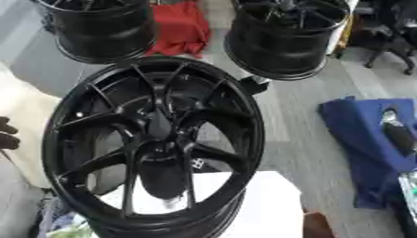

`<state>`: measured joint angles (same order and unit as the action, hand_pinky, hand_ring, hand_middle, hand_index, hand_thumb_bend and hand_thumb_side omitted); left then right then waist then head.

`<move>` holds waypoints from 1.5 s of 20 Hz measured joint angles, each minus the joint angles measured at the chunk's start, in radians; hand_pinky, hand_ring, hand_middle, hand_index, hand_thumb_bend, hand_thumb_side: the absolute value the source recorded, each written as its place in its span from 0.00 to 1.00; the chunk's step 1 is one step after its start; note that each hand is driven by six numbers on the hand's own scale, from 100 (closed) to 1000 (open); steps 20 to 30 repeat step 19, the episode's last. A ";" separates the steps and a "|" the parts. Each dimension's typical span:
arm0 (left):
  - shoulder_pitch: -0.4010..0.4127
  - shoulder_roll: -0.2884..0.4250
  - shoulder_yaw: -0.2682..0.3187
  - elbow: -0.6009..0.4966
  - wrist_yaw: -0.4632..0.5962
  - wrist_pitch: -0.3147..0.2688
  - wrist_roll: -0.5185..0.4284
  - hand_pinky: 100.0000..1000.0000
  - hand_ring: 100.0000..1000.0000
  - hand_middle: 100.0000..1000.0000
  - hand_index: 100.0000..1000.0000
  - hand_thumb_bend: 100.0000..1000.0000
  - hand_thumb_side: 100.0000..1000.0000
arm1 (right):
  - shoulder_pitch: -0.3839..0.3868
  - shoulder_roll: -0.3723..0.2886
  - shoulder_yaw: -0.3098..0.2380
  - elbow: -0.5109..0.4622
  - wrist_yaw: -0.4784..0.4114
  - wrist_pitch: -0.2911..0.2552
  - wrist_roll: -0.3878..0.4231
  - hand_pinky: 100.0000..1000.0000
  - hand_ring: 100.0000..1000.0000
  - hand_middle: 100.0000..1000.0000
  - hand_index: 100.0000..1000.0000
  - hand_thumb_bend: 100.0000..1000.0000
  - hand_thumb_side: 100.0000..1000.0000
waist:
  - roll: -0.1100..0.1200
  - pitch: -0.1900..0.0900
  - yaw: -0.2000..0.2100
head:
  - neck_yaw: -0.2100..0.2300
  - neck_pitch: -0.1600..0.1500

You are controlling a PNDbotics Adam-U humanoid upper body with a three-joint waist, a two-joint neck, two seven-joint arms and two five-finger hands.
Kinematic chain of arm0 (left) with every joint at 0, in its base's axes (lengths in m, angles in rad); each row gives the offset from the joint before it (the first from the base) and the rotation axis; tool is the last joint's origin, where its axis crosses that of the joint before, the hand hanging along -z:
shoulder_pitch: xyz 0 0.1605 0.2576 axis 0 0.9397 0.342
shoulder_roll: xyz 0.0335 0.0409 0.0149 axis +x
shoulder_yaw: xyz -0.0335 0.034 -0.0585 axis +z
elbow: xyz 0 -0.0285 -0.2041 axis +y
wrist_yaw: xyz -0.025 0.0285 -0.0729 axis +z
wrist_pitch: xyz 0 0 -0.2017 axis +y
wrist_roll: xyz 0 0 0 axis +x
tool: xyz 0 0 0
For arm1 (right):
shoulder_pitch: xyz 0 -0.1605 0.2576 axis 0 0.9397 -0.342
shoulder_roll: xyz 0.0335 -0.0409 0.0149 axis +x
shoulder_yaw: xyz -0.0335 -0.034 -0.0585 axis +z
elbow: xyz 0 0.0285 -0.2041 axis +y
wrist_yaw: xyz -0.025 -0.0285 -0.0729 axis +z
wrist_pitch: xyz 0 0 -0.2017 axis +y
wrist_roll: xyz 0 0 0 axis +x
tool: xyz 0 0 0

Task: Pull the pin out of the wheel hub.

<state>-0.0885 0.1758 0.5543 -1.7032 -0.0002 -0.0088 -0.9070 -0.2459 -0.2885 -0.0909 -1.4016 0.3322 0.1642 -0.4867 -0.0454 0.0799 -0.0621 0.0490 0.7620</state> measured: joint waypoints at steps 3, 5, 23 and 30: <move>0.000 0.000 0.000 0.005 -0.001 -0.010 0.000 0.72 0.66 0.64 0.82 0.00 0.89 | 0.000 0.046 0.038 -0.001 -0.009 -0.049 -0.016 0.69 0.59 0.69 0.84 0.10 0.38 | 0.000 0.001 0.000 | 0.001 0.000; 0.000 0.000 0.000 0.012 -0.001 -0.020 0.000 0.72 0.66 0.64 0.82 0.00 0.88 | 0.000 0.079 0.065 -0.003 -0.011 -0.083 -0.023 0.69 0.59 0.68 0.84 0.09 0.38 | 0.001 0.002 0.001 | 0.001 0.000; 0.000 0.046 0.004 0.187 -0.008 -0.192 0.004 0.72 0.65 0.63 0.81 0.00 0.88 | 0.001 0.165 0.207 0.091 -0.123 -0.240 -0.086 0.67 0.55 0.64 0.82 0.06 0.37 | 0.003 0.013 0.002 | -0.009 -0.009; 0.000 0.046 0.004 0.187 -0.008 -0.192 0.004 0.72 0.65 0.63 0.81 0.00 0.88 | 0.001 0.165 0.207 0.091 -0.123 -0.240 -0.086 0.67 0.55 0.64 0.82 0.06 0.37 | 0.003 0.013 0.002 | -0.009 -0.009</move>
